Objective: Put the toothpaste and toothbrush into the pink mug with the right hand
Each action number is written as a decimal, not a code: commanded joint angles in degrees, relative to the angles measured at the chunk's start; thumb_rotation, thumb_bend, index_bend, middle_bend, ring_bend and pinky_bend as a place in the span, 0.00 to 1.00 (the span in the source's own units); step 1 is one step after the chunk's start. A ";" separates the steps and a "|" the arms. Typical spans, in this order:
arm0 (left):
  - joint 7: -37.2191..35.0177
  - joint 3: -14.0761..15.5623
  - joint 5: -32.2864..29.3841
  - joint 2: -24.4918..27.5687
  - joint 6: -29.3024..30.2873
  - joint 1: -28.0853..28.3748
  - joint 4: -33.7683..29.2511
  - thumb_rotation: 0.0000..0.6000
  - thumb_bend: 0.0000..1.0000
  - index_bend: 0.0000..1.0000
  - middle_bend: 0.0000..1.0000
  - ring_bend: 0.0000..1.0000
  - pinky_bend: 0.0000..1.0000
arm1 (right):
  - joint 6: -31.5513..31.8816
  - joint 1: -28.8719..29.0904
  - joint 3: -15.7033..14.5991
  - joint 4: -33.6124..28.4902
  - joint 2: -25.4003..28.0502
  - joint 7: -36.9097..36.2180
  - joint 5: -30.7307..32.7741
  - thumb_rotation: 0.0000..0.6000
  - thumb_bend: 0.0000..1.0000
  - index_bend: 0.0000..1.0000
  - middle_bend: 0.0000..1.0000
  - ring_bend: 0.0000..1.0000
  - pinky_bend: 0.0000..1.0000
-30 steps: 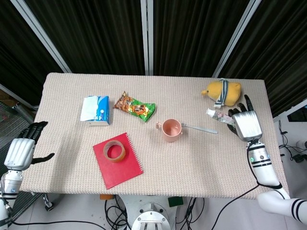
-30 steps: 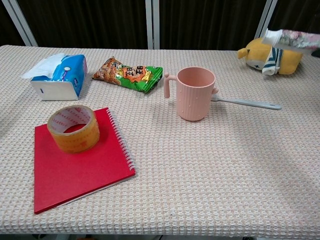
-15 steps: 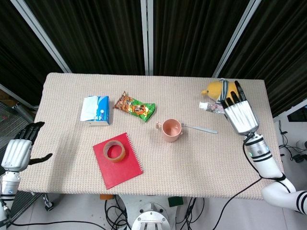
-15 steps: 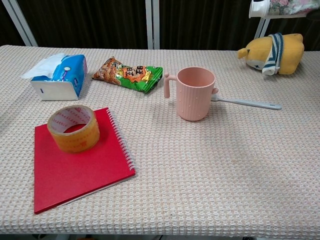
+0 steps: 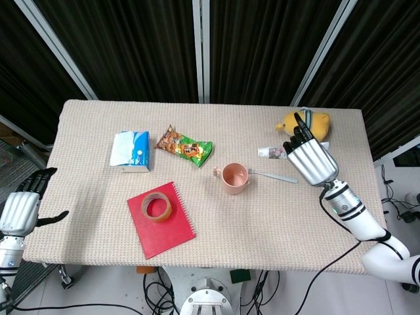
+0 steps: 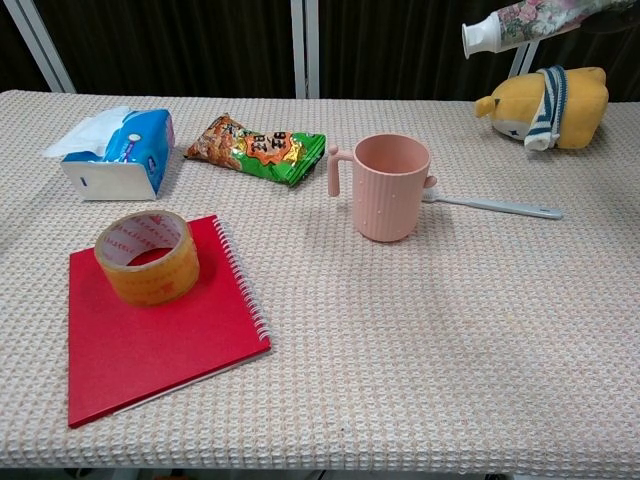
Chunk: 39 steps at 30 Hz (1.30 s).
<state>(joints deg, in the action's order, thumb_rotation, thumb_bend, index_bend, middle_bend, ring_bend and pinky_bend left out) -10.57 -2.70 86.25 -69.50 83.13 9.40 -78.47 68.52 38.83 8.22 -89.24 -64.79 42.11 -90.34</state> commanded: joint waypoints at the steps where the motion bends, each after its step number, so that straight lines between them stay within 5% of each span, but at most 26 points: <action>1: -0.10 -0.04 -0.04 -0.01 -0.03 -0.01 0.10 0.90 0.07 0.08 0.11 0.10 0.22 | -1.10 0.69 -0.37 -0.09 0.45 1.22 -1.16 1.00 0.66 0.87 0.74 0.28 0.00; 39: -3.38 -1.06 -0.10 -0.49 1.82 -0.77 2.36 0.90 0.08 0.08 0.11 0.10 0.22 | -16.79 13.06 -1.33 0.52 0.51 10.23 -13.84 1.00 0.60 0.87 0.73 0.29 0.00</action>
<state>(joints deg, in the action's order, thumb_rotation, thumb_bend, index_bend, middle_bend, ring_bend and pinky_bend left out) -13.95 -3.76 86.15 -69.98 84.94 8.64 -76.11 52.53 51.28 7.07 -88.33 -64.18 51.56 -103.59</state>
